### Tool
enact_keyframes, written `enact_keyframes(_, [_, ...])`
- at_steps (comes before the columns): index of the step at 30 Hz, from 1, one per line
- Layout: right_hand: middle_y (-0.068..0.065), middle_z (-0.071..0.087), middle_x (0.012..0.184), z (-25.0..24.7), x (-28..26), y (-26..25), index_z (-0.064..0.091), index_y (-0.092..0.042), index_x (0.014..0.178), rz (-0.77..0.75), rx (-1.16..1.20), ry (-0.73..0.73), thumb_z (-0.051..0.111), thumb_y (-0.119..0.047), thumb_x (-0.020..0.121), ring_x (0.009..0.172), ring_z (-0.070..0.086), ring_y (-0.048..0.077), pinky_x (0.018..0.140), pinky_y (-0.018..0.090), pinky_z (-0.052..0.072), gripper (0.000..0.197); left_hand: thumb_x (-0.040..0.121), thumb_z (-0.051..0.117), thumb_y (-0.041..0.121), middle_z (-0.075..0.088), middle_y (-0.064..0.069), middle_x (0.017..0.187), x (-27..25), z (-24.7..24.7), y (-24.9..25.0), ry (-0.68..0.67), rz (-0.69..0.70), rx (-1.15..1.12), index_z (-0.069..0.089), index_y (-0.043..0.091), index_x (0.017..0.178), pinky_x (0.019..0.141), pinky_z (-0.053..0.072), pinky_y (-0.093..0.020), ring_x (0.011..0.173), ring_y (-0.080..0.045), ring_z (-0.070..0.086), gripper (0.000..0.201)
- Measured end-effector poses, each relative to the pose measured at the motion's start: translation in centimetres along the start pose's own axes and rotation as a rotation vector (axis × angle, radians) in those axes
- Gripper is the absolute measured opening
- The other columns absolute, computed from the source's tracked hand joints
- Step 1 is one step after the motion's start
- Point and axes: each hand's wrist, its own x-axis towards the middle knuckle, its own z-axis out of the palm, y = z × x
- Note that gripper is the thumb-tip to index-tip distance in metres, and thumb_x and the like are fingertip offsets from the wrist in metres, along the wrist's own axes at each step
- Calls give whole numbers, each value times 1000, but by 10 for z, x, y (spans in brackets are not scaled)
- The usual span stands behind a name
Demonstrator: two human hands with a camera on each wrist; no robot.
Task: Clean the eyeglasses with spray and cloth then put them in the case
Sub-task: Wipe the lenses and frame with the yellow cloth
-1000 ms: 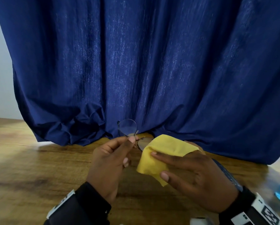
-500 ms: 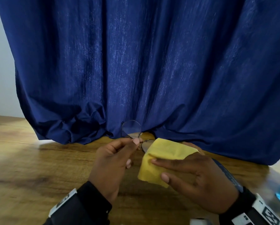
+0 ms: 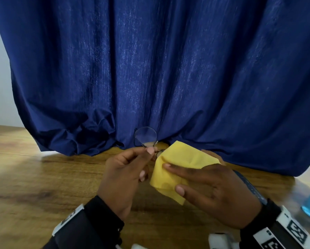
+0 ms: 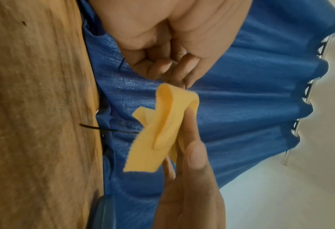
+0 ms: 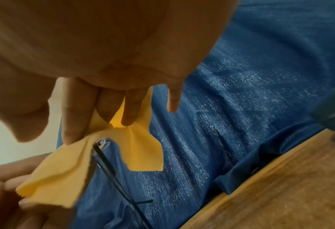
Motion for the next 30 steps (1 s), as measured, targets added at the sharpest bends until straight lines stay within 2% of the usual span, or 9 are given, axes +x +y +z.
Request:
enact_keyframes(4, [-26, 65, 68, 0, 0, 5, 49, -55, 136, 28, 1, 37, 47, -60, 94, 77, 60, -13, 113, 48, 31, 43, 85, 68, 24, 71, 2, 78, 5, -6, 4, 34, 8, -43, 79, 6, 101, 54, 35, -26, 48, -5, 40, 26])
enact_keyframes(8, [-36, 54, 69, -1, 2, 6, 38, -54, 144, 49, -6, 15, 44, -62, 93, 81, 52, -21, 86, 24, 33, 52, 82, 70, 29, 63, -3, 69, -3, 3, -2, -50, 4, 29, 79, 8, 94, 53, 35, -26, 51, -8, 39, 26])
enact_keyframes(11, [-34, 56, 75, -2, 3, 3, 33, -56, 145, 43, -34, 0, 44, -64, 91, 87, 50, -23, 82, 17, 29, 56, 80, 69, 32, 57, -3, 63, -10, 10, -7, -85, 11, 75, 80, 12, 89, 53, 34, -29, 51, -10, 39, 25])
enact_keyframes(14, [-24, 60, 70, -1, 1, 2, 35, -58, 143, 23, 1, 1, 46, -66, 90, 83, 52, -20, 90, 26, 34, 54, 78, 68, 34, 53, 2, 55, -10, 9, -5, -62, -2, 52, 80, 11, 92, 56, 36, -30, 52, -10, 40, 29])
enact_keyframes(17, [-19, 61, 61, 1, 0, 3, 44, -59, 137, -3, 6, 12, 48, -65, 91, 76, 58, -14, 115, 45, 28, 47, 78, 69, 32, 59, 3, 58, -3, 3, 0, -10, 2, 6, 80, 9, 97, 57, 35, -30, 51, -9, 40, 32])
enact_keyframes(21, [-20, 67, 66, 2, -1, 7, 45, -60, 136, 17, -4, 33, 44, -65, 93, 78, 62, -10, 120, 46, 20, 44, 76, 70, 29, 70, 2, 74, 3, -4, 7, 48, 9, -54, 78, 5, 100, 54, 34, -26, 48, -7, 41, 35])
enact_keyframes(25, [-21, 58, 65, 1, 0, 8, 39, -53, 144, 39, 2, 26, 43, -63, 93, 78, 55, -16, 98, 34, 35, 52, 79, 70, 30, 71, -3, 79, -2, -1, 3, -5, 10, -7, 79, 9, 98, 53, 37, -24, 50, -6, 42, 30])
enact_keyframes(27, [-25, 50, 63, 2, 2, 5, 38, -50, 146, 21, -16, 36, 46, -61, 92, 77, 49, -22, 85, 23, 30, 55, 81, 69, 31, 66, 2, 67, -8, 5, -1, -60, 7, 36, 80, 11, 94, 52, 37, -24, 50, -5, 43, 26])
enact_keyframes(30, [-32, 45, 63, 5, 3, 0, 40, -50, 145, -11, -33, 72, 50, -61, 91, 76, 47, -25, 87, 11, 28, 56, 79, 68, 34, 55, 5, 54, -11, 10, -5, -78, 6, 43, 79, 10, 93, 51, 37, -23, 48, -5, 43, 29])
